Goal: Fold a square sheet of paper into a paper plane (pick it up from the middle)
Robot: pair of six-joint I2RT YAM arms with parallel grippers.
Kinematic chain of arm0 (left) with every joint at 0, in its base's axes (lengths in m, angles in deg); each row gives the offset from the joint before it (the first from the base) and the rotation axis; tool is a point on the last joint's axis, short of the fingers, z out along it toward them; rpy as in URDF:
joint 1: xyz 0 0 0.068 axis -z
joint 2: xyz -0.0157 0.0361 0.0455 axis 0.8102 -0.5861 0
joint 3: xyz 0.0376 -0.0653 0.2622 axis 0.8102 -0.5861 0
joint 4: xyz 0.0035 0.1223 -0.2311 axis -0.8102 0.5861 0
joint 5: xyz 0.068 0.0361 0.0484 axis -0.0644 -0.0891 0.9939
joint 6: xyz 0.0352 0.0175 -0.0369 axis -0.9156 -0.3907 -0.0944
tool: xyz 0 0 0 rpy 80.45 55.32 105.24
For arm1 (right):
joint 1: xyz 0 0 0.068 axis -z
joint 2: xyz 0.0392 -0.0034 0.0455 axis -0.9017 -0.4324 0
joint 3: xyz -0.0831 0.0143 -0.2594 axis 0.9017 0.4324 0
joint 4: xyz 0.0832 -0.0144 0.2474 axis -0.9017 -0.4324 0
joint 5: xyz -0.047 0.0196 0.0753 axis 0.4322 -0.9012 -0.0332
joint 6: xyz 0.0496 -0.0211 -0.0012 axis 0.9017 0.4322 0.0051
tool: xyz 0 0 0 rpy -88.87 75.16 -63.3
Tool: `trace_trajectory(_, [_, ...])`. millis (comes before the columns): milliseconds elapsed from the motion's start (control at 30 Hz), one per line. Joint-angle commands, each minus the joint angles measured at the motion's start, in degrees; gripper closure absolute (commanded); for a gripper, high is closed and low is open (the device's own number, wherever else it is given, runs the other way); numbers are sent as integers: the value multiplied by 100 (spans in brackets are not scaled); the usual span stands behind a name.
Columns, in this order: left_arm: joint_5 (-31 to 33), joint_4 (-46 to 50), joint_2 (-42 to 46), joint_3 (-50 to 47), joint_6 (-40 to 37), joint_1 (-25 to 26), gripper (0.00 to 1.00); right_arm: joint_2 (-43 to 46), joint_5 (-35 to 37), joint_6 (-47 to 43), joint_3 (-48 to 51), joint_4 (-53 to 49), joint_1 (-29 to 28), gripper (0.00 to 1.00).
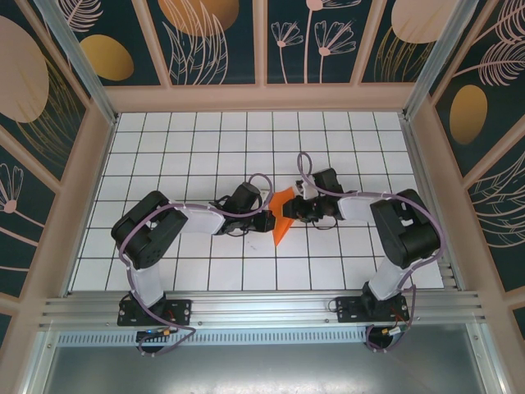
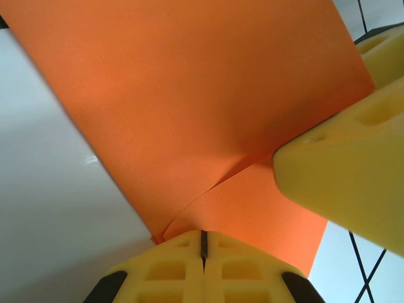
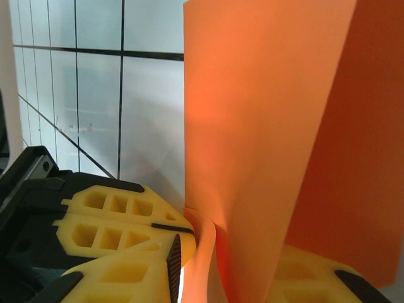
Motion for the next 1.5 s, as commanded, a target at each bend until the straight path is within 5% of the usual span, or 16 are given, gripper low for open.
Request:
trace_trajectory(0, [-32, -96, -127, 56, -102, -6, 98, -107, 2, -222, -175, -229, -96, 71])
trace_trajectory(233, [57, -69, -12, 29, -67, -4, 95, -75, 493, 42, -269, -438, -153, 86])
trace_trajectory(467, [591, -30, 607, -171, 2, 90, 75, -55, 841, 915, -324, -435, -443, 100])
trace_trajectory(767, [1741, 486, 1125, -305, -373, 738, 62, -45, 1088, 1562, -386, -406, -618, 100])
trace_trajectory(1467, [2900, 1118, 362, 319, -1080, 1281, 64, -66, 1141, 1760, -562, -494, -625, 98])
